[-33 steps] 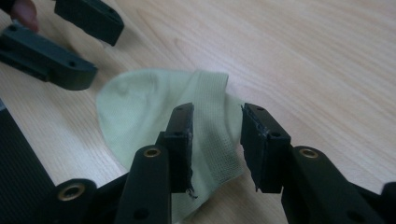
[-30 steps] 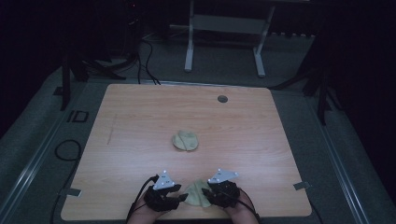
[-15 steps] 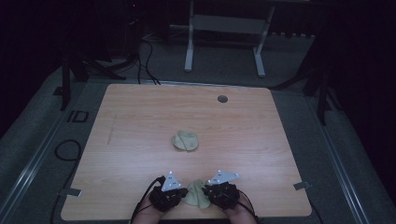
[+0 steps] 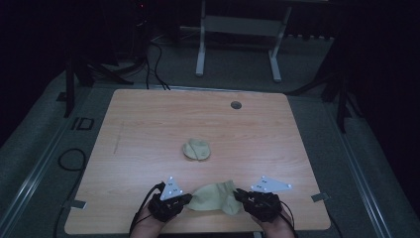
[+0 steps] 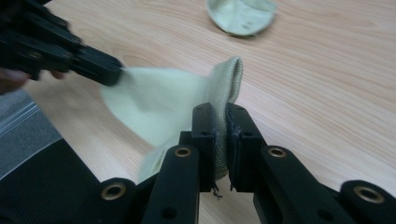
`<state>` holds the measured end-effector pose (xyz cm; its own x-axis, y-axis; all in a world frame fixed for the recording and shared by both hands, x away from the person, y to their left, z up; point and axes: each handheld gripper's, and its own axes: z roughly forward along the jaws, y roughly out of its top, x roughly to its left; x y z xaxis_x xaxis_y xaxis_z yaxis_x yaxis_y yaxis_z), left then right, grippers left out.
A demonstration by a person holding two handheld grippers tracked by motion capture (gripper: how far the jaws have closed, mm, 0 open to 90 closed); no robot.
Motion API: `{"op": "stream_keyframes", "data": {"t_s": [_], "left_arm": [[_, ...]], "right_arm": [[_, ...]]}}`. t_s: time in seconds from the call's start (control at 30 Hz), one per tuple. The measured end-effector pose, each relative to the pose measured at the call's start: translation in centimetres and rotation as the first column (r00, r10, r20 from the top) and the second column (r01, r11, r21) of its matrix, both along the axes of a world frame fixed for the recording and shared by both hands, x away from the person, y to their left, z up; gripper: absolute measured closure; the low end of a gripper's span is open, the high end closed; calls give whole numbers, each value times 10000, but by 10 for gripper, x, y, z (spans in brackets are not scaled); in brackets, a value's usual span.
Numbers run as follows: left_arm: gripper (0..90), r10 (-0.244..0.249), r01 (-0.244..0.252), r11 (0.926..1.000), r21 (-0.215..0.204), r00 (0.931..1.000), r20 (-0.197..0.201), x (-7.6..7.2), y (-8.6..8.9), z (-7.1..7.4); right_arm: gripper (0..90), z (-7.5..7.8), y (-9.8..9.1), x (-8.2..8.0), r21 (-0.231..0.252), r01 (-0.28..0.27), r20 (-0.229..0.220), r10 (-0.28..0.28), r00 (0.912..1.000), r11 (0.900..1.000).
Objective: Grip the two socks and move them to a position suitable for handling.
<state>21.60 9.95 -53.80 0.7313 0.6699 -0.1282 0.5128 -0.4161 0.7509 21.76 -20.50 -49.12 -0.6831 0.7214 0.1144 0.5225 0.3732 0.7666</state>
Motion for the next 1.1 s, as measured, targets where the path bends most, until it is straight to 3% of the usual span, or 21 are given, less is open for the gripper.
{"op": "stream_keyframes", "data": {"t_s": [0.13,0.3,0.47,0.77,0.93,1.03,1.1], "left_arm": [[881,-173,175,9998,124,9997,-156,1,-5,-6],[880,-614,639,9963,573,9971,-453,5,-17,-21],[880,-763,792,9955,526,9956,-546,7,-21,-25],[876,-945,974,9934,601,9943,-493,5,-24,-25],[875,-896,928,9938,607,9946,-525,5,-24,-26],[861,-955,976,9946,355,9938,-563,6,-23,-25],[761,-1032,1037,9946,80,9935,-486,5,-21,-22]], "right_arm": [[824,-12,-15,2,86,355,-572,-349,9978,9993],[820,-40,-27,3,-562,445,-1248,-512,9909,9974],[800,-59,-38,7,-947,587,-1715,-744,9824,9938],[687,-62,-43,11,-1554,717,-1259,-918,9878,9852],[614,-62,-41,12,-2102,747,-869,-947,9917,9748],[570,-60,-41,13,-1903,613,-1095,-832,9905,9798],[519,-57,-41,13,-1669,467,-1109,-658,9917,9849]]}}
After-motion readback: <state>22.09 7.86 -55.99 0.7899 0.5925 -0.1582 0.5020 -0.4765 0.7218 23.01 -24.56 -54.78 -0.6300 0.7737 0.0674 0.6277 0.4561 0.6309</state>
